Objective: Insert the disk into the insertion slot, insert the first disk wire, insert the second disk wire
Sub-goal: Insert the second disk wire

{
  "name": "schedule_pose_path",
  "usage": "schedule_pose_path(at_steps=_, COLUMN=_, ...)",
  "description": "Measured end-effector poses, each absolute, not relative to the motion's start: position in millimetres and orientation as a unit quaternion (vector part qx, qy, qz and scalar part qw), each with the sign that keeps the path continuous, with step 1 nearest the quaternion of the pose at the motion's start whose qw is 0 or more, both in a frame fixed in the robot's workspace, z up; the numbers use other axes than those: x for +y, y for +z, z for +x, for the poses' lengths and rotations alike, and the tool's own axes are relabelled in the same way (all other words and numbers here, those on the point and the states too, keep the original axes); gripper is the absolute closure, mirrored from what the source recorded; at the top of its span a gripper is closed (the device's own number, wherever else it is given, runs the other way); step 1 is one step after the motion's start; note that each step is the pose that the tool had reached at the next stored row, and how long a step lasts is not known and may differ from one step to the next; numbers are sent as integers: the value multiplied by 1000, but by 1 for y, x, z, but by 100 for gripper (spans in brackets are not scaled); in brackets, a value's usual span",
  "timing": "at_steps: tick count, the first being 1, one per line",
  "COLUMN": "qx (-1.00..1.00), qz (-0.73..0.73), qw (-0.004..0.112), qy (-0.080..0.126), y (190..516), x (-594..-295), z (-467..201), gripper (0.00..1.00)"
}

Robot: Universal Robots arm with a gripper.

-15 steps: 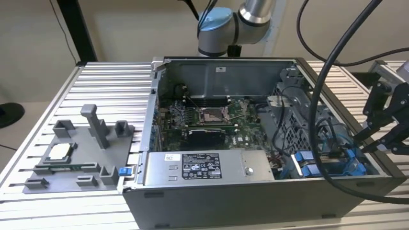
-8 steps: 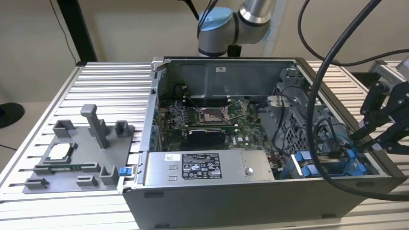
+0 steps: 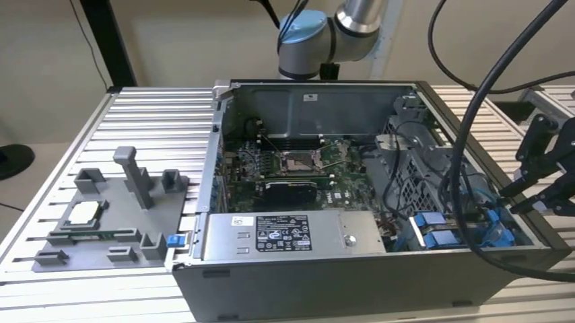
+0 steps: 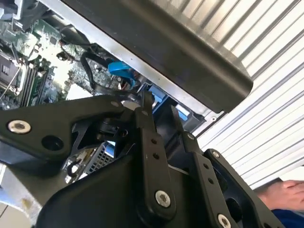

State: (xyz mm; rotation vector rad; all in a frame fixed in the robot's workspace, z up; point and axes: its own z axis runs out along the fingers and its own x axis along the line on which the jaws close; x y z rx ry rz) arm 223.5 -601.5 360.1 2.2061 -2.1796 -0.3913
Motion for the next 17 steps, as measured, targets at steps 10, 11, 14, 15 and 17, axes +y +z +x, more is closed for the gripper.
schedule_pose_path(at_steps=10, qx=-706, qz=695, qw=13, qy=-132, y=357, x=-602, z=224, gripper=0)
schedule_pose_path(at_steps=11, qx=-707, qz=695, qw=13, qy=-132, y=357, x=-602, z=224, gripper=0)
schedule_pose_path(at_steps=14, qx=-707, qz=695, qw=13, qy=-132, y=357, x=-602, z=224, gripper=0)
schedule_pose_path(at_steps=15, qx=-707, qz=695, qw=13, qy=-132, y=357, x=-602, z=224, gripper=0)
schedule_pose_path(at_steps=17, qx=-707, qz=695, qw=13, qy=-133, y=357, x=-602, z=224, gripper=0)
